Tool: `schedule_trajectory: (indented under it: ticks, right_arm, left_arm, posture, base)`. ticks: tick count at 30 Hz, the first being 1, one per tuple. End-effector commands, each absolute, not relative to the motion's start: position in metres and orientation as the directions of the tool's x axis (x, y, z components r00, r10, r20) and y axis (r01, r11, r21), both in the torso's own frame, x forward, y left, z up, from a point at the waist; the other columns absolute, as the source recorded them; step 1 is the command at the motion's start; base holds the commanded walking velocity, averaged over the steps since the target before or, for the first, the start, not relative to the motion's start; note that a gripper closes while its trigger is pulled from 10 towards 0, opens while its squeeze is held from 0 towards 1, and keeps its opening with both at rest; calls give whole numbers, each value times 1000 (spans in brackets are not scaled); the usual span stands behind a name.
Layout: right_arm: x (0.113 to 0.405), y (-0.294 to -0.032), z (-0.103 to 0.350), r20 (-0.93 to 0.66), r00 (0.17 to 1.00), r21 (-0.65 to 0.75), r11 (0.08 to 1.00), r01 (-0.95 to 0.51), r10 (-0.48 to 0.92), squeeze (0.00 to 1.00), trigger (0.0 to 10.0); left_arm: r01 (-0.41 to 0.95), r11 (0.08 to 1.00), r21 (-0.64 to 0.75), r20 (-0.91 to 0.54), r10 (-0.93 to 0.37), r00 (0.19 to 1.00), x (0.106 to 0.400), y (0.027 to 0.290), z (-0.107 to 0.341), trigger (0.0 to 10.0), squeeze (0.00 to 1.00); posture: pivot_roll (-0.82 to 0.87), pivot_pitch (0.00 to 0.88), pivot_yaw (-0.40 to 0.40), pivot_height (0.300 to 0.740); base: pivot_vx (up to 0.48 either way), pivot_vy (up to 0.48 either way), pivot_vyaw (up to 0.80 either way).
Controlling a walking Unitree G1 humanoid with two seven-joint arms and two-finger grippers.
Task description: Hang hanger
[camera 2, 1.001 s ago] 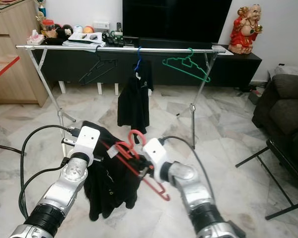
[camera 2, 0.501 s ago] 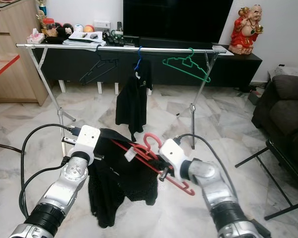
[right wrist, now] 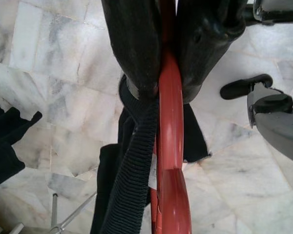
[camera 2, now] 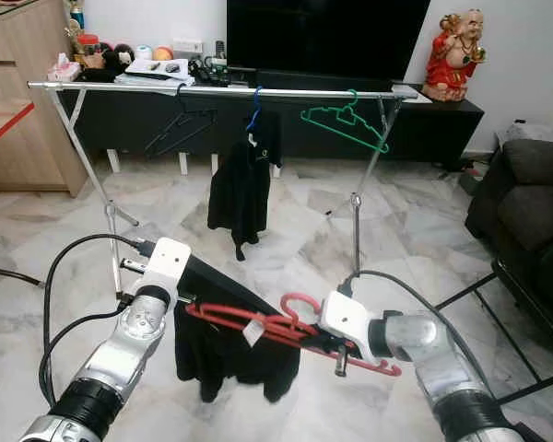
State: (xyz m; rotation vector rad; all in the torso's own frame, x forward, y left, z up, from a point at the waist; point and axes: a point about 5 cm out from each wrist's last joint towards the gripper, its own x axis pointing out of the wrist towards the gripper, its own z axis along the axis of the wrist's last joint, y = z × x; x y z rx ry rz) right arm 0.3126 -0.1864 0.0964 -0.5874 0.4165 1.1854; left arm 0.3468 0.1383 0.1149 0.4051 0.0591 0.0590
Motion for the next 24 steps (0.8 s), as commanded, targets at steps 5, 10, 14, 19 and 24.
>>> schedule_trajectory:
  ticks: [5, 10, 14, 19, 24]
  right_arm:
    - [306, -213, 88, -662, 349, -199, 293, -935, 663, 0, 0]
    - [314, -216, 93, -626, 433, -253, 357, -899, 648, 0, 0]
    - [323, -221, 96, -600, 539, -325, 435, -840, 592, 0, 0]
    - [340, -222, 108, -471, 712, -386, 604, -697, 521, 0, 0]
    - [354, -214, 119, -313, 832, -350, 759, -549, 457, 0, 0]
  left_arm:
    - [-135, 914, 382, 20, 138, 990, 353, 154, 130, 0, 0]
    - [-139, 913, 384, 35, 136, 990, 353, 155, 132, 0, 0]
    - [-104, 919, 380, 41, 96, 995, 353, 150, 133, 0, 0]
    - [-66, 916, 396, 66, 43, 997, 351, 142, 134, 0, 0]
    - [-68, 915, 397, 105, 28, 994, 350, 139, 140, 0, 0]
  posture:
    - [4, 0, -103, 740]
    - [2, 0, -102, 740]
    - [3, 0, -106, 740]
    - [3, 0, -106, 740]
    - [4, 0, -107, 740]
  base:
    - [0, 0, 0]
    - [0, 0, 0]
    - [0, 0, 0]
    - [0, 0, 0]
    - [0, 0, 0]
